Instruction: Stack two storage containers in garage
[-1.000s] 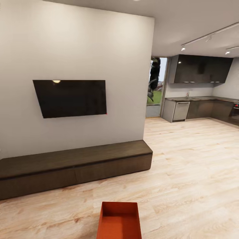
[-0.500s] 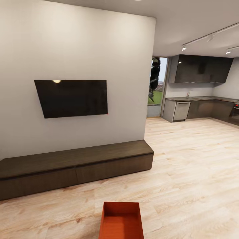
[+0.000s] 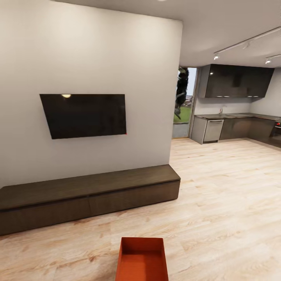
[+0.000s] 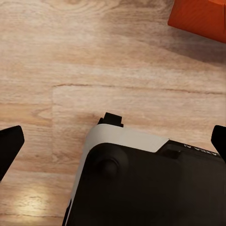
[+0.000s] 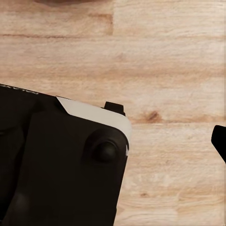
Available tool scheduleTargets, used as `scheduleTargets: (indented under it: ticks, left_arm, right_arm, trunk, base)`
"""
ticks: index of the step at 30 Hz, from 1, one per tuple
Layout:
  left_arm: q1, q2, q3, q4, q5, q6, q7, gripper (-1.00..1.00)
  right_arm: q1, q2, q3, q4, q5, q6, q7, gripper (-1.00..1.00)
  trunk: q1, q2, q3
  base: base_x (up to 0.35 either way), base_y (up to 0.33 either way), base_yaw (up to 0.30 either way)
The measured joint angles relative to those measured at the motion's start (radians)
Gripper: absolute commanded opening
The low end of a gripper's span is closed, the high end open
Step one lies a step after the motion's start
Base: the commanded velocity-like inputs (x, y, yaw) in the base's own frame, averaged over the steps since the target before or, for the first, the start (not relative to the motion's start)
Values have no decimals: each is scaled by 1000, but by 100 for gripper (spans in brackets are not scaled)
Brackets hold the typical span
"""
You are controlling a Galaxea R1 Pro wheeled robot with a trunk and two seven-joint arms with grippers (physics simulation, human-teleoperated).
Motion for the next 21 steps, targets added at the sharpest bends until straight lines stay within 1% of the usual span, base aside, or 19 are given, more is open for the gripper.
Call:
scheduleTargets:
  ticks: [3, 11, 21]
  left_arm:
    - [0, 1, 0, 0, -1, 0, 0, 100]
    - [0, 3, 0, 0, 0, 0, 0, 100]
    - [0, 3, 0, 0, 0, 0, 0, 100]
  right_arm:
    - [0, 0, 1, 0, 4, 0, 0, 100]
    - [0, 4, -3, 0, -2, 6, -1, 100]
    - [0, 3, -3, 0, -4, 3, 0, 100]
  trunk:
    - [0, 0, 0]
    - [0, 0, -1]
    - [0, 0, -15]
  base:
    - [0, -53, 0]
    - [0, -4, 0]
    - [0, 0, 0]
